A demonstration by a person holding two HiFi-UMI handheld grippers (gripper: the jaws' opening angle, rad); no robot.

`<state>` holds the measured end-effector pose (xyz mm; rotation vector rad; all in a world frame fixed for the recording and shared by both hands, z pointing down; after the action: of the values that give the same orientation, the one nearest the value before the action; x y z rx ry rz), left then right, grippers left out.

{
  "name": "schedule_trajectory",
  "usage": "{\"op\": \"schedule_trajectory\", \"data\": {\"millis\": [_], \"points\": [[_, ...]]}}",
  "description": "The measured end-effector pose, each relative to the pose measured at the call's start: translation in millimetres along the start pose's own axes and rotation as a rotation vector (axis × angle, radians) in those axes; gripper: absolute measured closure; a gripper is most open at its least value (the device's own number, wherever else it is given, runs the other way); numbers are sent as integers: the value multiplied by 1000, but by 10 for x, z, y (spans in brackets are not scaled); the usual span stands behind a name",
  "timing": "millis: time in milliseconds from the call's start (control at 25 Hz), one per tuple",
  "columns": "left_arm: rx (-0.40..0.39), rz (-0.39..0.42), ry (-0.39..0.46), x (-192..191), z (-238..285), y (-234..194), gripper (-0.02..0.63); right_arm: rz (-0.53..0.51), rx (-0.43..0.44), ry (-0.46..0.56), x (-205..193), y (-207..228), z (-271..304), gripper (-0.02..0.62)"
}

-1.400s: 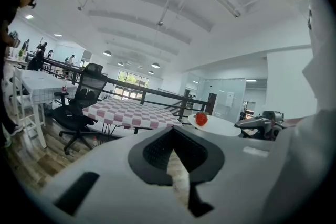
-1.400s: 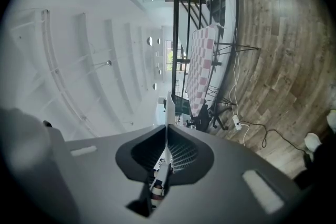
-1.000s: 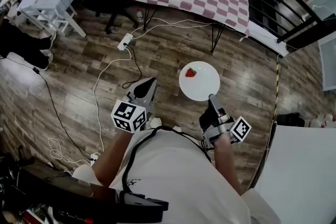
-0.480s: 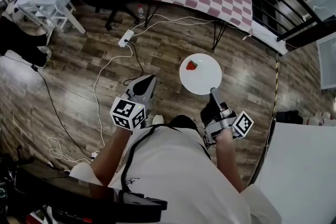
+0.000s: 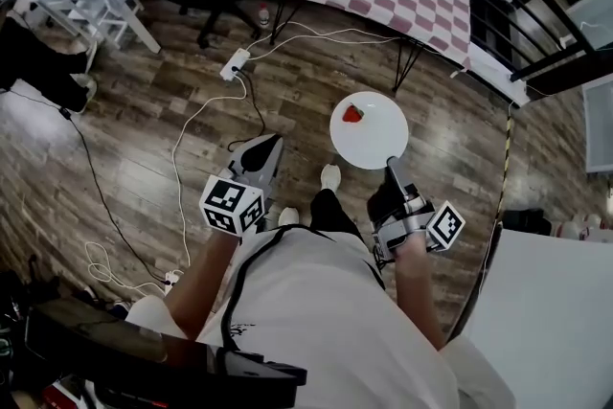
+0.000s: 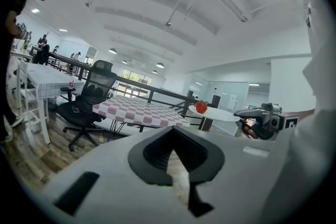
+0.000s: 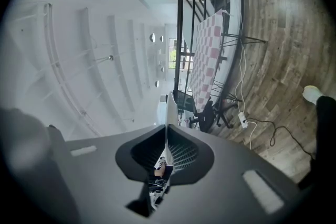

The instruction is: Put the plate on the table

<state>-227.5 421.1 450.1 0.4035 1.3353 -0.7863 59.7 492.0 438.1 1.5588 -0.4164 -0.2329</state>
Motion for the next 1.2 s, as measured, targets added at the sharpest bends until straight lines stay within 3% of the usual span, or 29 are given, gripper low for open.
{"op": "schedule_trajectory", "data": {"millis": [440,1200], "points": [[28,4,-20,107,565,-162,600,27,4,-16,537,95,436,572],[115,25,-13,766,2140,-258,600,56,-2,-101,2117,-69,1407,572]]}}
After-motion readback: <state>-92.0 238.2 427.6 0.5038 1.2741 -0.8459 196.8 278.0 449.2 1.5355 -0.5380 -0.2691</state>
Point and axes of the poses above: the fingertips, and each gripper's own axes: z forward along the fingers, y to its right, x out of its top, the point moved 7 cm from there along -z, backward along the fingers, and after that the axes turned 9 degrees about z, right-handed, at the moved point
